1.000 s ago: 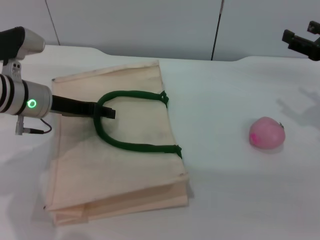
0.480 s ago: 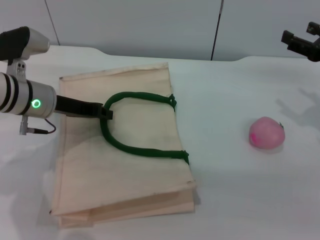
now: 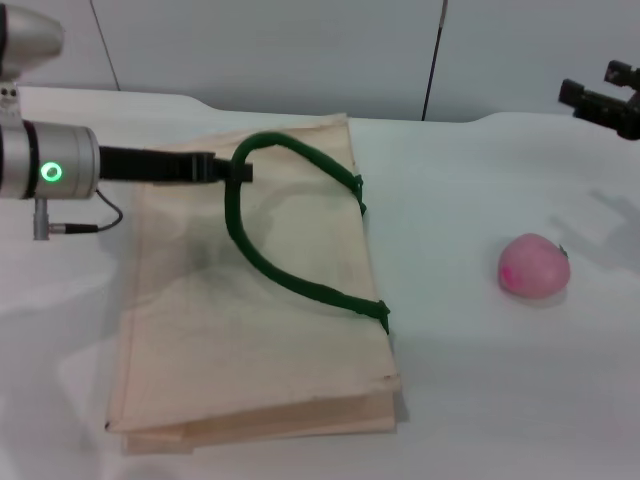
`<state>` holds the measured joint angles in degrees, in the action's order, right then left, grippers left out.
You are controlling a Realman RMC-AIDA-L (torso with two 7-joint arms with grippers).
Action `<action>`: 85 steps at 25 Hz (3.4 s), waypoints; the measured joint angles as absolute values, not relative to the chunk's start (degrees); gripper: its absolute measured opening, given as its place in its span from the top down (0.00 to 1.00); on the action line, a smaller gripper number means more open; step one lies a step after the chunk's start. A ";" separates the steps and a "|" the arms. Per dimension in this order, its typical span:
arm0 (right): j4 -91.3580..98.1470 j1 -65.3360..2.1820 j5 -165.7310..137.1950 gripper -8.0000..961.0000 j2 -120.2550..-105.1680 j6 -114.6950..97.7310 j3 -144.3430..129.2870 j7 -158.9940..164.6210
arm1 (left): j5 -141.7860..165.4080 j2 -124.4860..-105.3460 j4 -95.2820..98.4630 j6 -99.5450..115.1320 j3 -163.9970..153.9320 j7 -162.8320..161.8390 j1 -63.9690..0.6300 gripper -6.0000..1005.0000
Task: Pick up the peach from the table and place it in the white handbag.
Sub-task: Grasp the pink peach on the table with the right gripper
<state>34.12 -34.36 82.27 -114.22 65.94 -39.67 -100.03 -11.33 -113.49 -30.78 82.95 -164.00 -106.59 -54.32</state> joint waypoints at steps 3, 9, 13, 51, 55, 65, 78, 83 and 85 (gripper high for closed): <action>34.24 -34.40 79.40 0.10 -113.05 70.58 -39.73 -98.94 | -14.27 -113.31 -31.92 87.32 -164.01 -105.08 -54.06 0.88; 34.85 -35.36 69.05 0.10 -111.36 78.56 -39.96 -95.27 | -16.59 -112.84 -32.04 92.17 -164.01 -103.62 -54.40 0.88; 35.84 -36.28 61.75 0.10 -111.75 80.69 -40.02 -93.49 | -18.01 -112.84 -32.05 95.10 -164.01 -102.56 -54.88 0.88; 35.95 -40.87 41.62 0.38 -115.58 72.46 -40.17 -86.04 | -23.60 -112.75 -32.08 104.78 -164.09 -101.16 -56.62 0.88; 36.00 -40.93 40.61 0.48 -115.57 72.14 -40.17 -85.75 | -23.60 -112.72 -32.08 104.78 -164.09 -101.16 -56.60 0.88; 36.05 -41.12 40.04 0.54 -115.58 71.44 -39.52 -85.56 | -24.00 -112.67 -32.08 104.77 -164.09 -101.16 -56.42 0.88; 40.39 -40.30 43.91 0.67 -115.67 77.48 -39.40 -87.11 | -24.00 -112.67 -32.08 104.76 -164.09 -101.29 -56.67 0.88; 40.96 -40.29 46.99 0.73 -115.73 80.69 -39.85 -88.71 | -24.16 -112.67 -32.03 104.88 -164.09 -101.45 -57.57 0.88; 40.99 -40.63 47.57 0.74 -115.74 81.75 -39.98 -89.31 | -24.19 -112.67 -31.91 105.08 -164.09 -101.47 -57.91 0.88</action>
<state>40.99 -40.63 47.57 -115.74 81.75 -39.98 -89.31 -24.19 -112.67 -31.91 105.08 -164.09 -101.47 -57.91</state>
